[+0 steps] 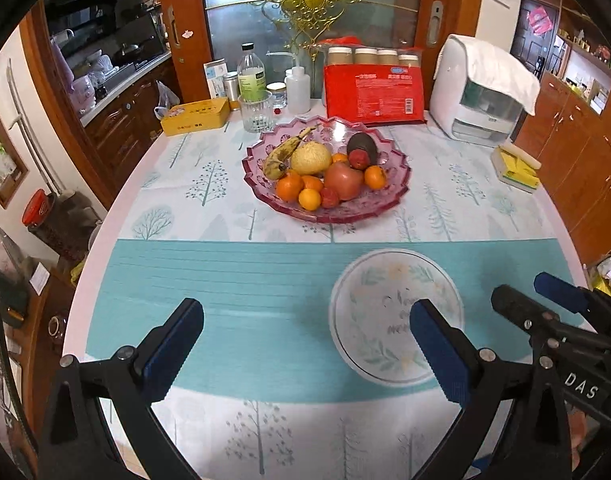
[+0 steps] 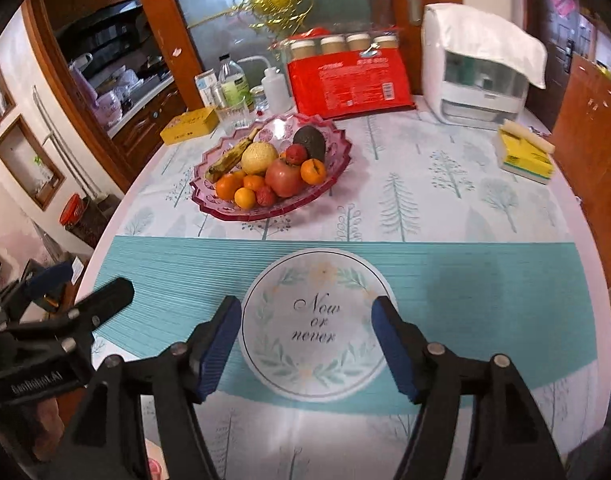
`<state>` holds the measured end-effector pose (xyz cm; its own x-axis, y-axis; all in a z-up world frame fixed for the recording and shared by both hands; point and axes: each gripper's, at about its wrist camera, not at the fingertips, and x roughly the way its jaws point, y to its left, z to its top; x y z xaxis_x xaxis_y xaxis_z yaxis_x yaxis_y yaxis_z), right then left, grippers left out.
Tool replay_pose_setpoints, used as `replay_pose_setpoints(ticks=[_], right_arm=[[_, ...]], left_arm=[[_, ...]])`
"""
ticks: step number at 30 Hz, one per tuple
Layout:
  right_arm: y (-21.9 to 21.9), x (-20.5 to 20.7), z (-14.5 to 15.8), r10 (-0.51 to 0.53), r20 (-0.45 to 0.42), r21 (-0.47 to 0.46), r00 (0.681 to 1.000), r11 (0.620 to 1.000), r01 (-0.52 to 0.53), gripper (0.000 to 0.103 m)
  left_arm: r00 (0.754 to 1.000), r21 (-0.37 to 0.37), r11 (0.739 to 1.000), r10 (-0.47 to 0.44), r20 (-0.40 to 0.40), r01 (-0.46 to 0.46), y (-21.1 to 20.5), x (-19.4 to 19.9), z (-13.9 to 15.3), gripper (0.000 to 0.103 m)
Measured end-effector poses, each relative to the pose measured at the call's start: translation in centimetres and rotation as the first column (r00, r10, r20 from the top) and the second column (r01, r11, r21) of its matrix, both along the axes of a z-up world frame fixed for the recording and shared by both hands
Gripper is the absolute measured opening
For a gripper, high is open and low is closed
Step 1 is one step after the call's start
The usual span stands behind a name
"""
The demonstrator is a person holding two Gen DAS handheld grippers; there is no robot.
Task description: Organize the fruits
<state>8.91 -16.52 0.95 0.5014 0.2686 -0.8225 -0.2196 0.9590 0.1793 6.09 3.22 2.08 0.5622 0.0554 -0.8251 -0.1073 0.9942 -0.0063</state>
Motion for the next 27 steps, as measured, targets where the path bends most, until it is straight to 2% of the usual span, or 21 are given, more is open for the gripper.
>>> replay_pose_setpoints(ticks=[5, 8, 15, 27], right_arm=[[-0.5, -1.8, 2.3, -0.011, 0.081, -0.022, 0.997, 1.0, 0.012, 0.072], [-0.3, -2.3, 2.8, -0.004, 0.1, -0.05, 0.995, 0.999, 0.009, 0.073], [-0.7, -2.6, 2.5, 0.008, 0.078, -0.02, 0.997, 1.0, -0.007, 0.073], [-0.5, -3.0, 2.6, 0.021, 0.084, 0.001, 0.996, 1.0, -0.021, 0.073]], left_arm=[[1.0, -0.006, 1.0, 0.018, 0.011, -0.018, -1.0, -2.1, 1.0, 0.102], [0.999, -0.003, 1.0, 0.031, 0.012, -0.031, -1.4, -2.8, 1.1, 0.102], [0.998, -0.032, 0.998, 0.057, -0.013, -0.057, -0.8, -2.6, 0.7, 0.102], [0.998, -0.016, 0.998, 0.065, -0.005, -0.065, -0.6, -2.9, 0.8, 0.102]])
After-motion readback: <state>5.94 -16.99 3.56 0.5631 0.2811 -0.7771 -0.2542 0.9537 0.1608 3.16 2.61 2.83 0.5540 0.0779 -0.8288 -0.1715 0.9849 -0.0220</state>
